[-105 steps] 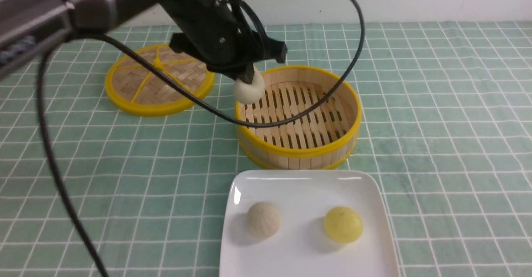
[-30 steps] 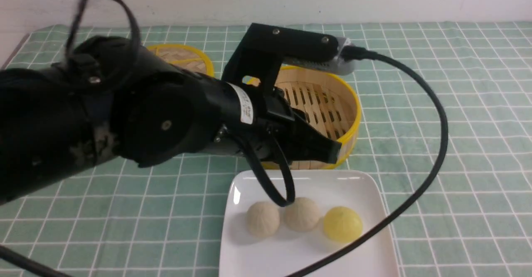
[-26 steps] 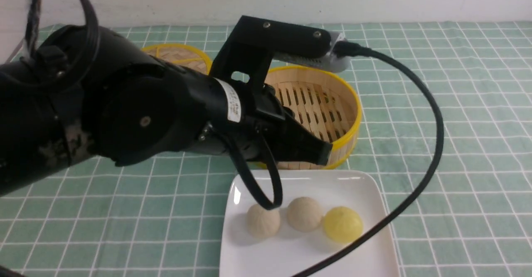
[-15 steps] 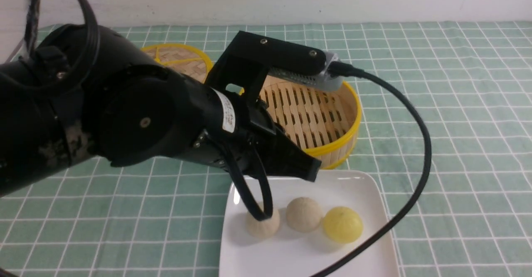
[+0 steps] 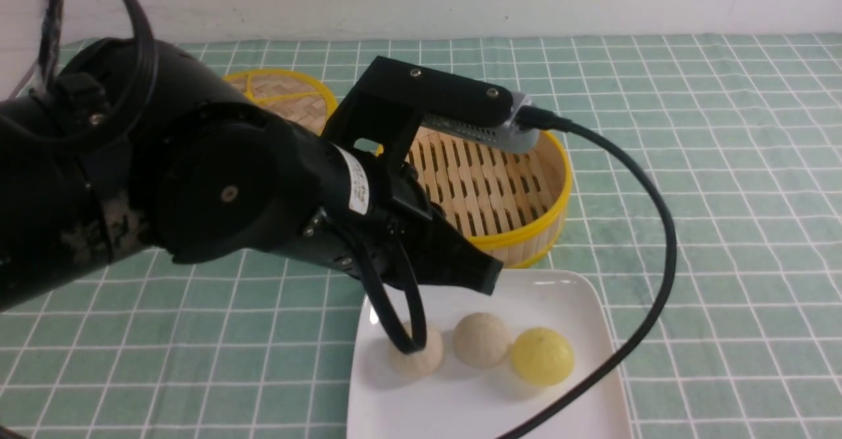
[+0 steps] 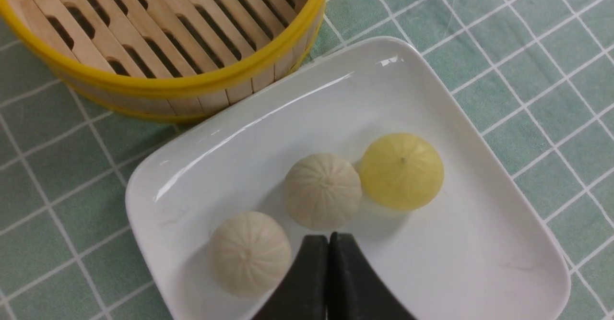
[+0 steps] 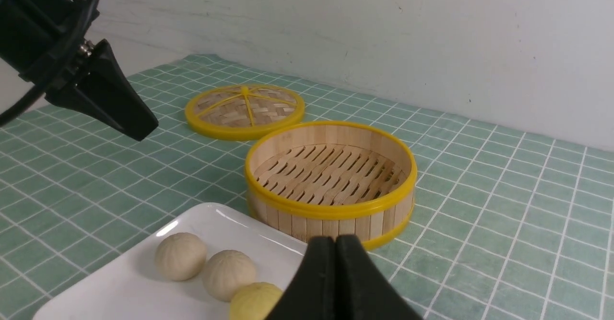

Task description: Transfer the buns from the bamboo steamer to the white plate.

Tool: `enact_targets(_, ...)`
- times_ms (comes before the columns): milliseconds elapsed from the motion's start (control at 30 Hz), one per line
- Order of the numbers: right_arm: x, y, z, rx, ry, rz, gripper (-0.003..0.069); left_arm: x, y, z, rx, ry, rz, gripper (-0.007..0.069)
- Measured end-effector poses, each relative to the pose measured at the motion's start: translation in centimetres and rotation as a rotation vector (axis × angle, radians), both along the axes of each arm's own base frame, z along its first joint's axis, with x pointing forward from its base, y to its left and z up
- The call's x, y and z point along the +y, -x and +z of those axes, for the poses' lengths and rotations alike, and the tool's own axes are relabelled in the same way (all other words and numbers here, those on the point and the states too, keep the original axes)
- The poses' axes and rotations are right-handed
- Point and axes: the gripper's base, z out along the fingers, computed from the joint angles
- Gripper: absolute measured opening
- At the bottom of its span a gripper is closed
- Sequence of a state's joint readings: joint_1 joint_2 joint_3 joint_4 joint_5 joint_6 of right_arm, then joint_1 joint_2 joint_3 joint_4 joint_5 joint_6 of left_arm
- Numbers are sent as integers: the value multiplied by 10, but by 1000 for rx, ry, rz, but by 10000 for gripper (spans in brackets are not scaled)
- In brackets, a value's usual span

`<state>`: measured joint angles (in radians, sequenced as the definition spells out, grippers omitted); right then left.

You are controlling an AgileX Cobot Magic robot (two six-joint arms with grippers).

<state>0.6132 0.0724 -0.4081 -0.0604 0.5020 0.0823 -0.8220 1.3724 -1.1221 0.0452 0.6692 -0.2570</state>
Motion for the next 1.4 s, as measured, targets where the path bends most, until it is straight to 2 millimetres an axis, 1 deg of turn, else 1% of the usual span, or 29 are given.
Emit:
enact_targets(233, 0, 0, 0, 0, 0, 0, -9, 1, 1, -1, 8, -9, 1, 20)
enact_targets(367, 0, 0, 0, 0, 0, 0, -8, 1, 3, -2, 45, -13, 5, 22)
enact_targets(467, 1, -2, -6, 9, 7, 1, -7, 2, 5, -4, 75, -26, 8, 22)
enact_targets(567, 3, -6, -22, 45, 31, -27, -5, 3, 5, -5, 84, -38, 11, 24)
enact_targets(667, 3, -11, -45, 96, 61, -102, -4, 5, 4, -5, 87, -38, 45, 26)
enact_targets(767, -2, -15, -73, 147, 80, -232, -1, 7, 1, -5, 76, -42, 102, 31)
enact_targets(800, -2, -15, -75, 152, 82, -240, -1, 7, 1, -5, 74, -43, 104, 31)
enact_targets(867, -6, -18, -95, 195, 93, -332, 0, 10, -1, -5, 54, -60, 123, 32)
enact_targets(1000, -11, -21, -117, 266, 107, -461, 3, 11, -2, -2, 44, -69, 132, 33)
enact_targets(1067, -12, -21, -121, 275, 107, -479, 3, 11, -2, -1, 41, -64, 133, 33)
enact_targets(1100, -13, -22, -124, 272, 102, -507, 5, 11, -2, 6, 27, -51, 134, 35)
enact_targets(1167, -14, -23, -123, 248, 90, -531, 6, 12, -2, 15, 2, -38, 134, 37)
enact_targets(1267, -15, -24, -123, 229, 81, -551, 10, 19, 2, 37, -65, -4, 134, 40)
enact_targets(1300, -15, -24, -123, 227, 80, -552, 10, 20, 2, 38, -68, -1, 134, 40)
enact_targets(1333, -15, -24, -123, 223, 79, -552, 12, 27, 7, 48, -100, 4, 136, 41)
enact_targets(1400, -15, -25, -123, 221, 78, -551, 14, 42, 17, 62, -135, -6, 150, 41)
